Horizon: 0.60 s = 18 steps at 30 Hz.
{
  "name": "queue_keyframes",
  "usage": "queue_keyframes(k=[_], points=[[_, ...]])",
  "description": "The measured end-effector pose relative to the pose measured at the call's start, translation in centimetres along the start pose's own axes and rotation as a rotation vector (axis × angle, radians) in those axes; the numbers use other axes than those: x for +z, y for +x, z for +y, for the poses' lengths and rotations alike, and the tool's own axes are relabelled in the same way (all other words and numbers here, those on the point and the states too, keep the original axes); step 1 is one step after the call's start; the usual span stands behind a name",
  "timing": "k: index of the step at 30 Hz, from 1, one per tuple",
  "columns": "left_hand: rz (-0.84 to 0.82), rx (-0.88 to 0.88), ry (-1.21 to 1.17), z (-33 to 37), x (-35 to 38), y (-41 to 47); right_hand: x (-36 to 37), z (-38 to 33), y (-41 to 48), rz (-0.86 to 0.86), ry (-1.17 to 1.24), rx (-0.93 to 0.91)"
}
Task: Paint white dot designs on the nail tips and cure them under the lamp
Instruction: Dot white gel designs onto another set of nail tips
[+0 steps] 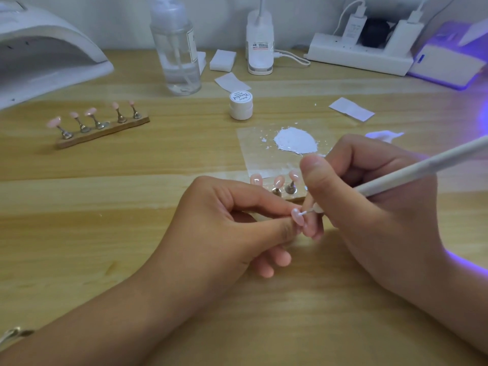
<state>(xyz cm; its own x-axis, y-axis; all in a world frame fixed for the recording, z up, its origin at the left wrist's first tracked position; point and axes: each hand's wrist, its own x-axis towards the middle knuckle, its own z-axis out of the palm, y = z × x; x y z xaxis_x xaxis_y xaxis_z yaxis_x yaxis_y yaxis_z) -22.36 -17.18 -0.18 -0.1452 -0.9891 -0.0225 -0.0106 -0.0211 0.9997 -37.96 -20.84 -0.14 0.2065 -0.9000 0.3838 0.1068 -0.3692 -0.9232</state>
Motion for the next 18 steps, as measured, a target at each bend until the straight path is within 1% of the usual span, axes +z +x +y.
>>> queue_keyframes(k=[11, 15, 18], points=[[0.016, -0.001, -0.005, -0.1, 0.1, 0.0, -0.3, 0.2, 0.0, -0.016, -0.006, -0.011], [0.064, -0.032, -0.036, -0.1, 0.2, 0.0, -0.6, -0.4, 0.7, 0.050, 0.051, -0.054], [0.077, -0.047, -0.052, -0.1, 0.4, 0.0, -1.5, -1.2, 2.4, 0.112, 0.002, -0.085]])
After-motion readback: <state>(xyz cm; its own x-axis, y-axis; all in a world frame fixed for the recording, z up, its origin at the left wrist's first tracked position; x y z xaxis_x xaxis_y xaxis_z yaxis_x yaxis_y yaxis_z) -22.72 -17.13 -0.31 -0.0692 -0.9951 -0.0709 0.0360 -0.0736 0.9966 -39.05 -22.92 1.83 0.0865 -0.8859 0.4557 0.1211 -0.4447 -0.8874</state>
